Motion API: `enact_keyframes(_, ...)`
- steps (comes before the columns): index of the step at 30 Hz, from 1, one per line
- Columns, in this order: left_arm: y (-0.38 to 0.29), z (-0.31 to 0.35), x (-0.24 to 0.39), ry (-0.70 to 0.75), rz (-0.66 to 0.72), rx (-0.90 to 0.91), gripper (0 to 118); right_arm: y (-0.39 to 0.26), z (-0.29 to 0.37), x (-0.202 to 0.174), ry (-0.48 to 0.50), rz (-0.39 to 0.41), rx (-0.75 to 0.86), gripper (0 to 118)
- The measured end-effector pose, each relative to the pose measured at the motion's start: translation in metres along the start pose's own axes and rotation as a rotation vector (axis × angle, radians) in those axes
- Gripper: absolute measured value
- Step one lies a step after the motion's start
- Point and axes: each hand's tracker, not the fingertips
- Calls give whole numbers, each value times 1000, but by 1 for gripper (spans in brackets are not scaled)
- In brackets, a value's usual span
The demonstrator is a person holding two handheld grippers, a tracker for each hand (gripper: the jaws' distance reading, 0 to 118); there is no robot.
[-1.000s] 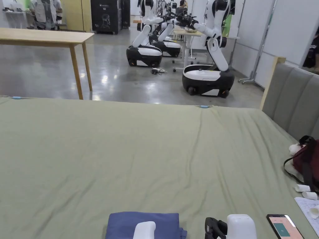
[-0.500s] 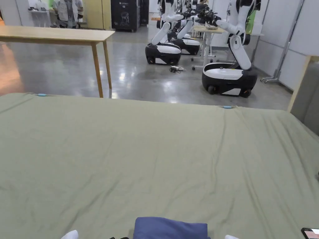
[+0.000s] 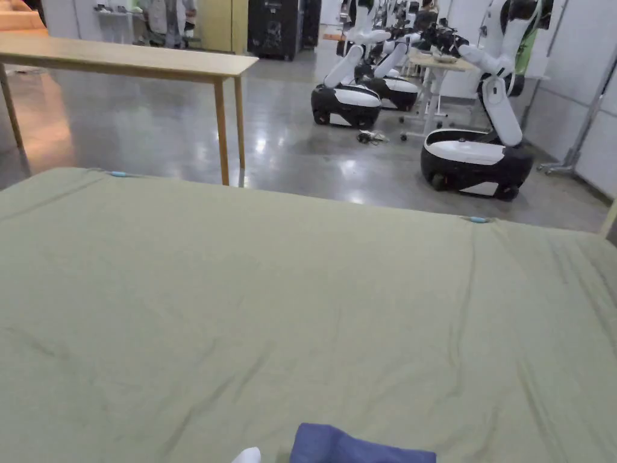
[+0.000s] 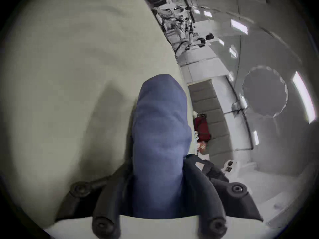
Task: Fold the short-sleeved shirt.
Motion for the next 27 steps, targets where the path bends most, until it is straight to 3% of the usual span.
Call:
enact_keyframes(7,62,138,-34,134,-76,164,24,2,-4,-40,16,43,23,6)
enact_keyframes(9,87,179,-59,207,-104,203,24,1,-6,-53,28,57,24,6)
enact_keyframes(13,146,269,-126,199,-47,237,24,-3,-9,-78,52,76,19,6)
enact_keyframes(16,174,327,-152,306,-146,259,24,-8,-13,-93,56,102,12,6)
enact_keyframes(19,194,375,-186,364,-66,287,24,-12,-17,-102,62,110,5,6)
enact_keyframes(22,181,385,-181,360,55,319,24,-14,-22,-107,57,115,-7,6)
enact_keyframes(24,190,389,-194,404,24,299,25,-16,-24,-110,56,111,-10,6)
enact_keyframes(25,188,386,-196,385,34,299,45,-16,-25,-111,58,109,-13,6)
enact_keyframes(27,180,383,-193,366,38,322,65,-16,-26,-111,55,111,-14,6)
